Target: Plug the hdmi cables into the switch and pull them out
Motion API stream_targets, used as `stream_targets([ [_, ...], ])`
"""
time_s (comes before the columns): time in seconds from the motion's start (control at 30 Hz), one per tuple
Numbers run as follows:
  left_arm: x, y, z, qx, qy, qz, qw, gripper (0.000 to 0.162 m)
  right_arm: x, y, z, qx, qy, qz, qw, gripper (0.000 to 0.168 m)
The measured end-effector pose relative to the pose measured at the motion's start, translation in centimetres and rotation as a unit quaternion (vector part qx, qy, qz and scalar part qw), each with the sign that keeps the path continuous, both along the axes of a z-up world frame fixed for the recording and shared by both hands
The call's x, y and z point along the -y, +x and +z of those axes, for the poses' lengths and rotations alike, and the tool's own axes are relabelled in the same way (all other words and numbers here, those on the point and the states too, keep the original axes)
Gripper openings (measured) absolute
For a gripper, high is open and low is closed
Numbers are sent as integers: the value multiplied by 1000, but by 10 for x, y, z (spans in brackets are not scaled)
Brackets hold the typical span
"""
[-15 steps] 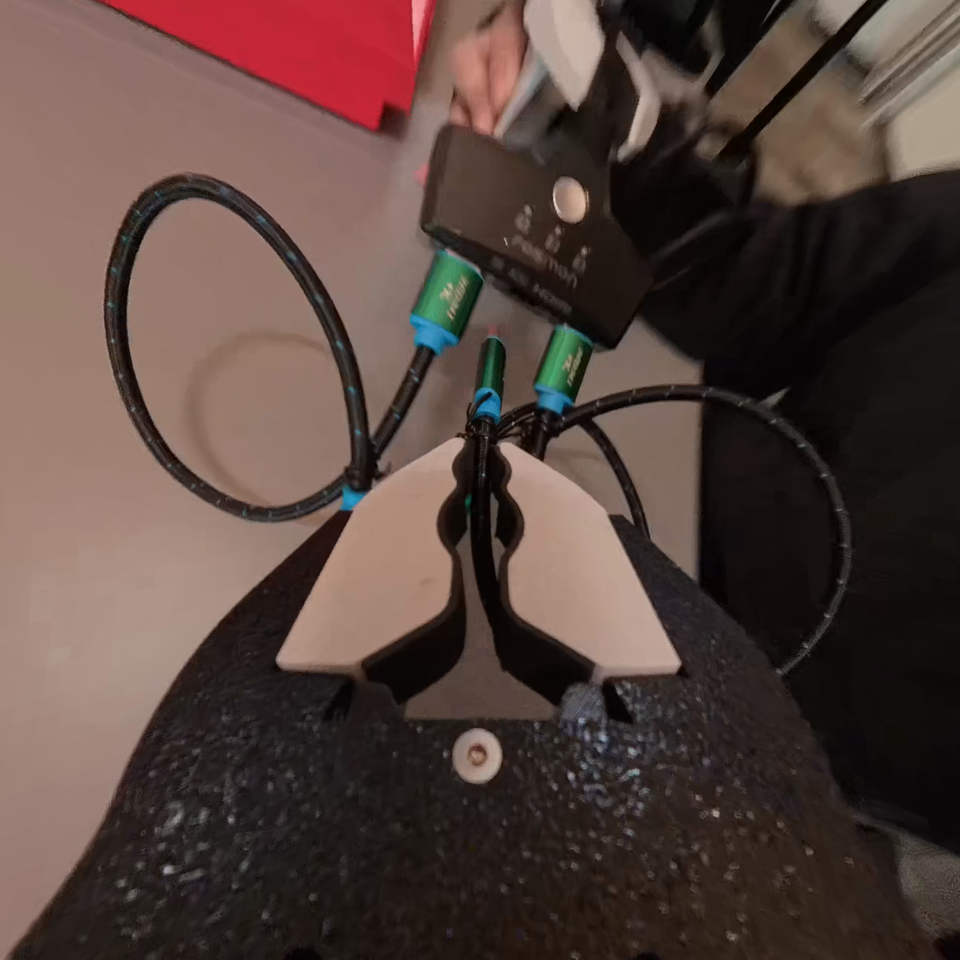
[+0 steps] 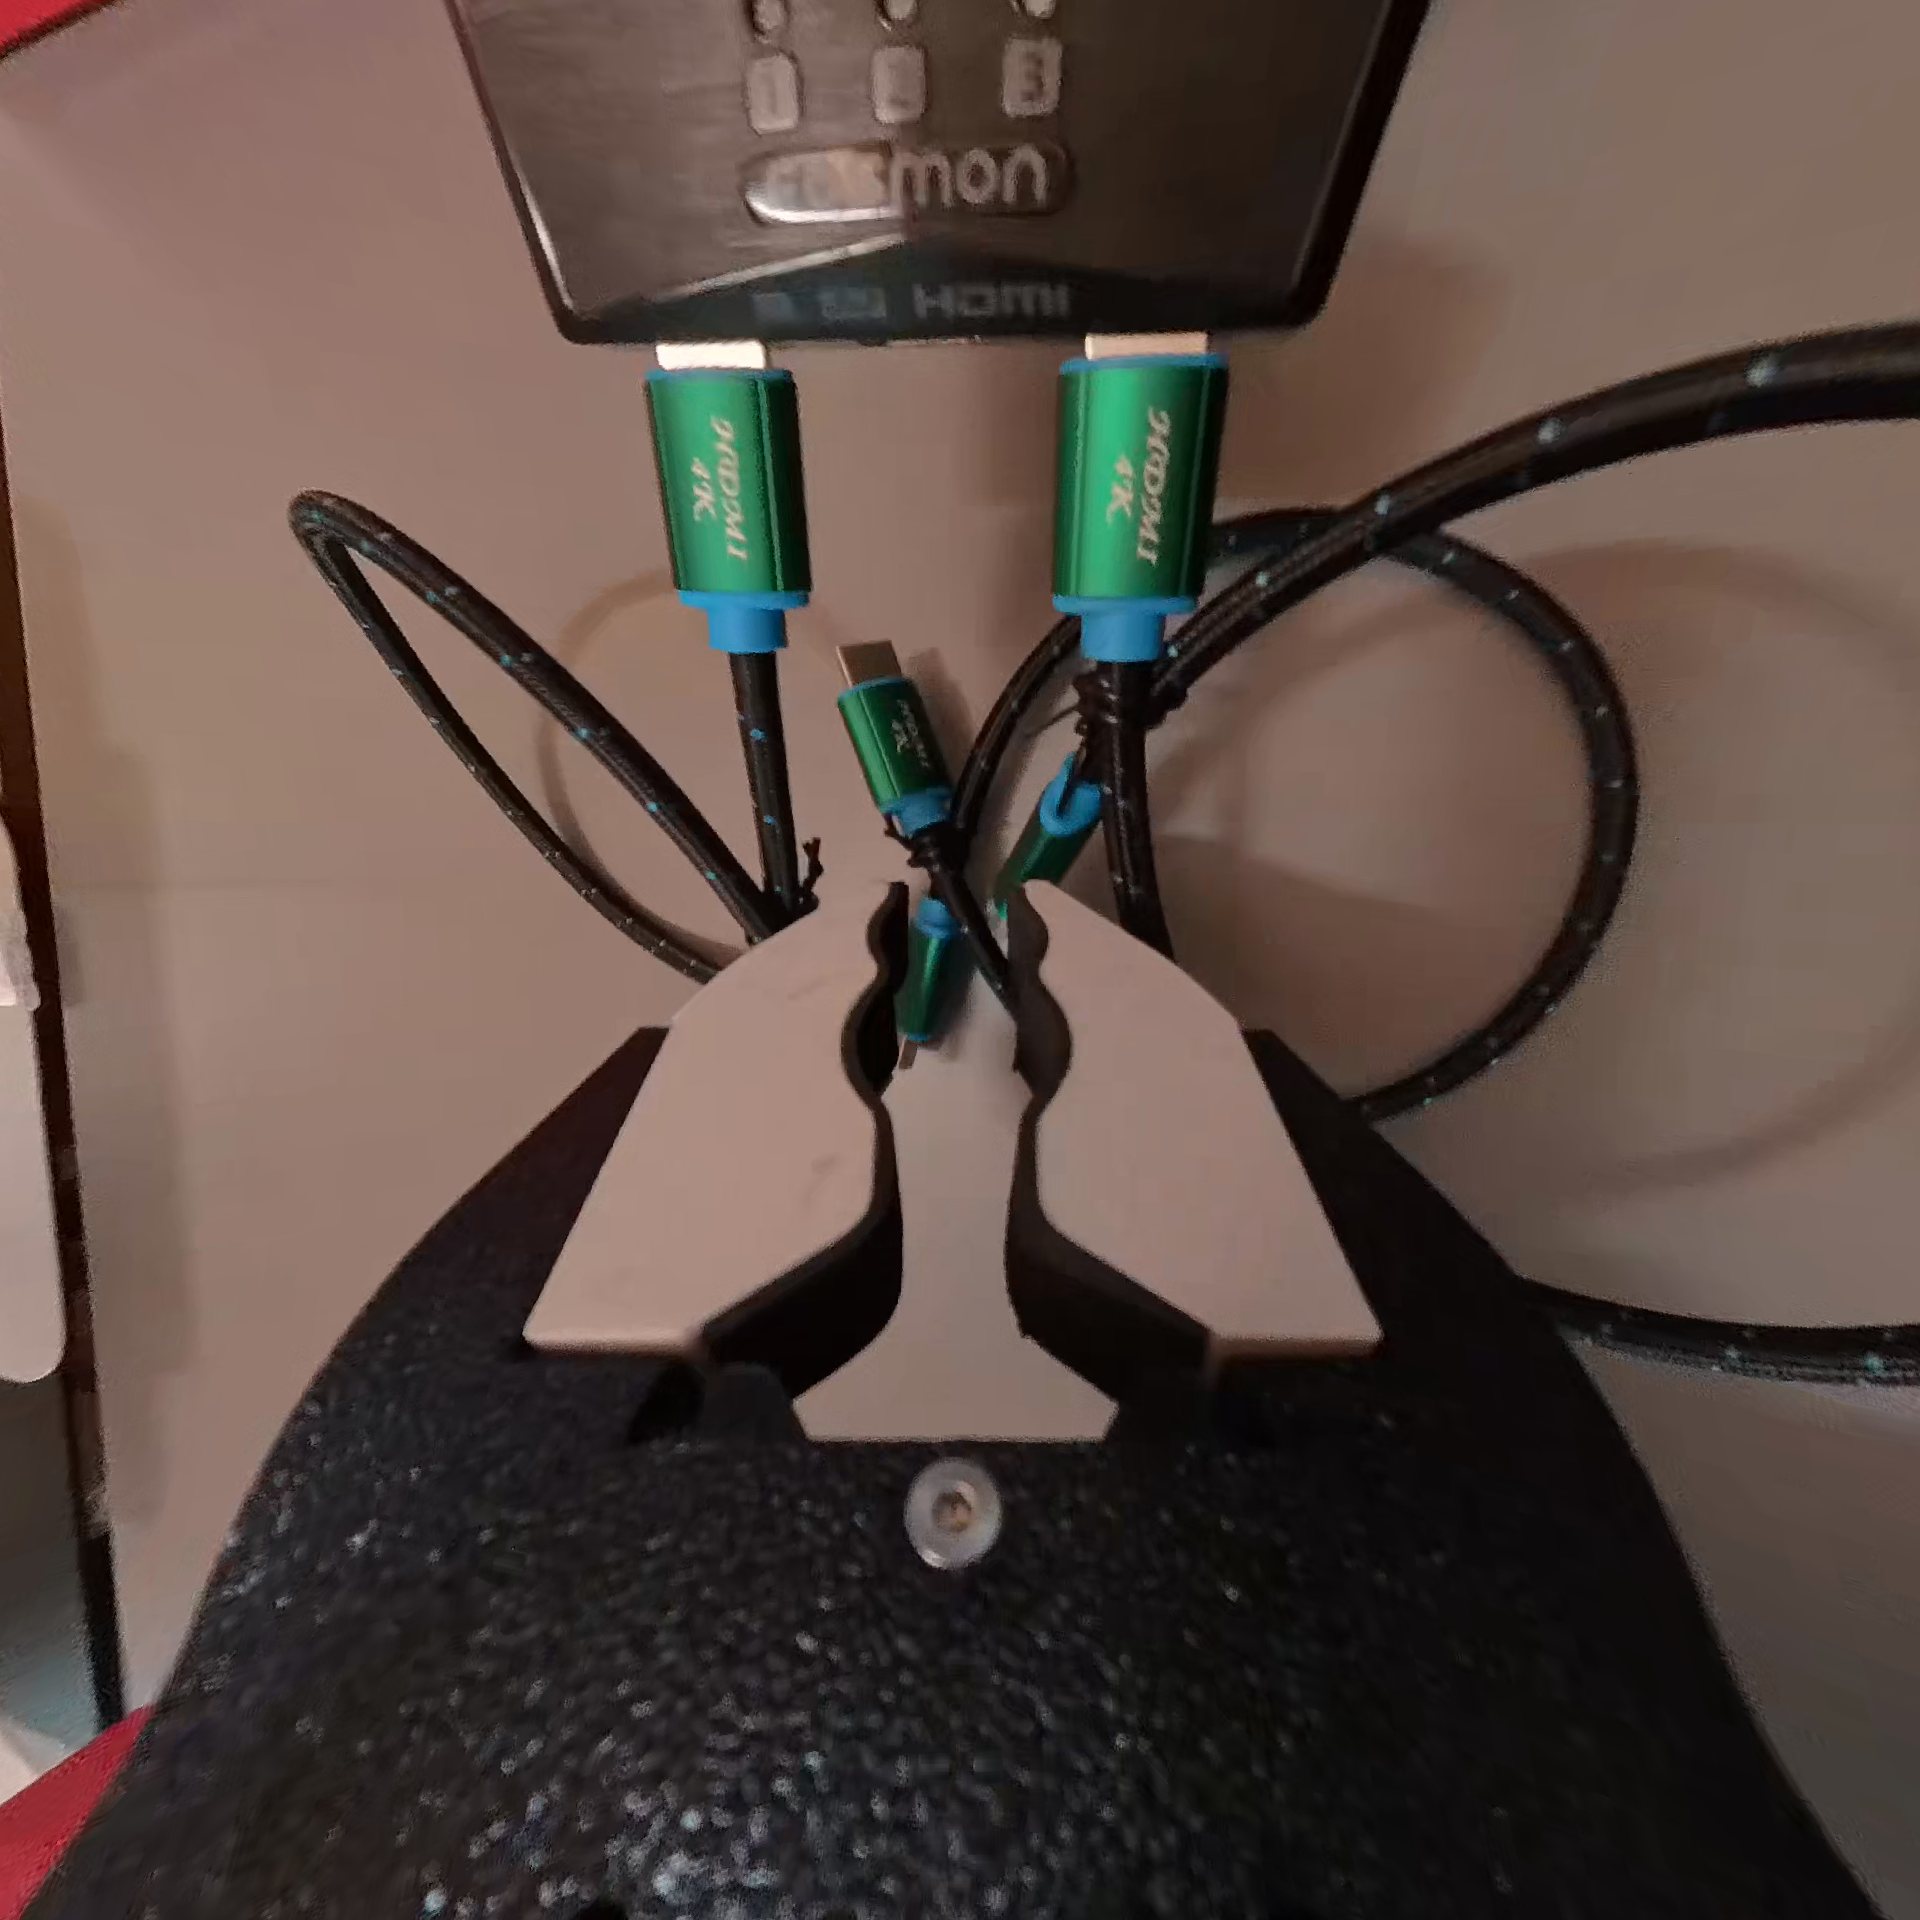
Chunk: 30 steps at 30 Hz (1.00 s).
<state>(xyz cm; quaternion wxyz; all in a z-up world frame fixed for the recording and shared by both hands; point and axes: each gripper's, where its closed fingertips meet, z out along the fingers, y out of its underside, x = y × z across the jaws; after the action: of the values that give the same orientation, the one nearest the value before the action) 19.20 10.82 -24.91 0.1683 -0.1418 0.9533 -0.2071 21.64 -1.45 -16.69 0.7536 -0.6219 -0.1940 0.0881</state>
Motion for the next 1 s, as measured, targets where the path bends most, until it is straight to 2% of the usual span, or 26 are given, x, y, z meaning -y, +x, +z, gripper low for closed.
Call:
stream_targets([
  [0.03,3,0,3,-1,-19,5,1000,17,0,-2,1,0,1,5,1000,20],
  [0.1,12,0,21,-3,-93,15,996,17,1,-6,3,-2,7,18,1000,20],
  [0.17,18,-1,55,1,-194,26,981,17,4,-8,9,-8,25,27,999,20],
  [0.23,8,7,94,38,-269,59,960,17,9,-8,20,-18,57,30,998,20],
  [0.3,-14,15,117,82,-283,109,949,18,12,-6,31,-24,92,22,995,21],
  [0.37,-23,11,124,93,-271,132,949,27,14,-3,41,-21,120,3,993,20],
  [0.4,-18,3,125,73,-278,138,948,32,14,-1,45,-19,129,-7,991,20],
  [0.5,3,-11,128,-22,-323,206,923,32,11,-1,49,11,131,-35,991,20],
  [0.63,24,-18,111,-140,-343,193,909,46,2,-17,48,90,95,-41,990,20],
  [0.7,30,-15,98,-204,-367,195,886,48,-2,-27,49,114,89,-34,989,20],
  [0.8,48,-21,91,-312,-418,168,837,51,-8,-36,49,138,81,-31,987,21],
  [0.83,52,-21,87,-326,-423,169,828,60,-10,-37,48,144,76,-33,986,20],
  [0.9,58,-19,77,-328,-415,175,831,79,-13,-34,44,149,64,-41,986,20],
  [1.0,65,-20,64,-356,-407,184,821,86,-15,-36,43,147,65,-38,986,15],
])
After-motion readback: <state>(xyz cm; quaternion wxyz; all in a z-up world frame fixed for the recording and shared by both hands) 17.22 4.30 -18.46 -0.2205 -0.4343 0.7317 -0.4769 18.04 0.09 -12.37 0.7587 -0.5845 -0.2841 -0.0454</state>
